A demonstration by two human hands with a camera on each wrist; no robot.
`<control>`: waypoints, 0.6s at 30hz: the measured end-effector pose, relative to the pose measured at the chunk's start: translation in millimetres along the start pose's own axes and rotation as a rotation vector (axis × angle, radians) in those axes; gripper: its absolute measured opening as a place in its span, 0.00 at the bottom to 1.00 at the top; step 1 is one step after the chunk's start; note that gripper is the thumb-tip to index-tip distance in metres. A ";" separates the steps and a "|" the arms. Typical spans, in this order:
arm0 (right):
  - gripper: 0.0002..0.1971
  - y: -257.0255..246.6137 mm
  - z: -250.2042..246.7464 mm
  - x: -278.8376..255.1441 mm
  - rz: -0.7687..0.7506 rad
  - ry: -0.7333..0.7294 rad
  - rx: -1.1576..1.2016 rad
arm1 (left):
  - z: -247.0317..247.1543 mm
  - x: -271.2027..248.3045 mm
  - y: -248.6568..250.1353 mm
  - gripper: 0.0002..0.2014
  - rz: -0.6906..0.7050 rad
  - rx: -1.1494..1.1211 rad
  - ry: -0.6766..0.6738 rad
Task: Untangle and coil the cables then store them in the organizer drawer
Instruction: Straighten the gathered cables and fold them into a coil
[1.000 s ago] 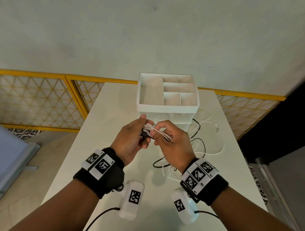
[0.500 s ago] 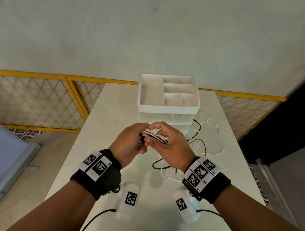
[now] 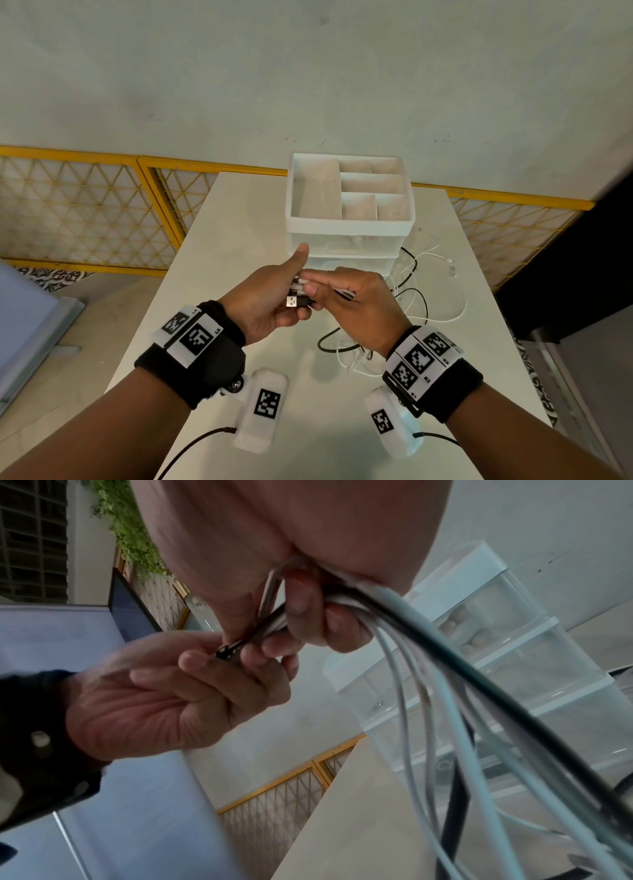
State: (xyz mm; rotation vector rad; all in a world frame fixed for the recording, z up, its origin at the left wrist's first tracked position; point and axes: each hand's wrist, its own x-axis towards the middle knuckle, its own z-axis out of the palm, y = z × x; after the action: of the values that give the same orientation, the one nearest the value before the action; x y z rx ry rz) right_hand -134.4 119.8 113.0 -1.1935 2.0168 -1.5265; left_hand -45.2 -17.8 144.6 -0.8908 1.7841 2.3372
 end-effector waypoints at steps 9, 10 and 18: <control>0.12 0.2 2.4 0.2 0.051 0.011 0.031 | 1.3 0.4 0.6 0.40 0.136 0.112 -0.020; 0.13 -0.4 1.7 -0.1 0.055 -0.023 0.010 | 0.1 1.2 0.2 0.41 0.131 0.120 -0.029; 0.16 -0.9 6.6 0.7 0.051 -0.019 -0.089 | 3.9 10.4 -9.6 0.24 0.188 0.014 0.128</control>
State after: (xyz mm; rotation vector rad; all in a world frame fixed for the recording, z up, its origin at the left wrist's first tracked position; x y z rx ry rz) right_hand -129.8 115.1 111.5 -1.1756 2.1061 -1.4090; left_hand -51.6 -14.1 131.9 -0.9284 2.0131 2.4249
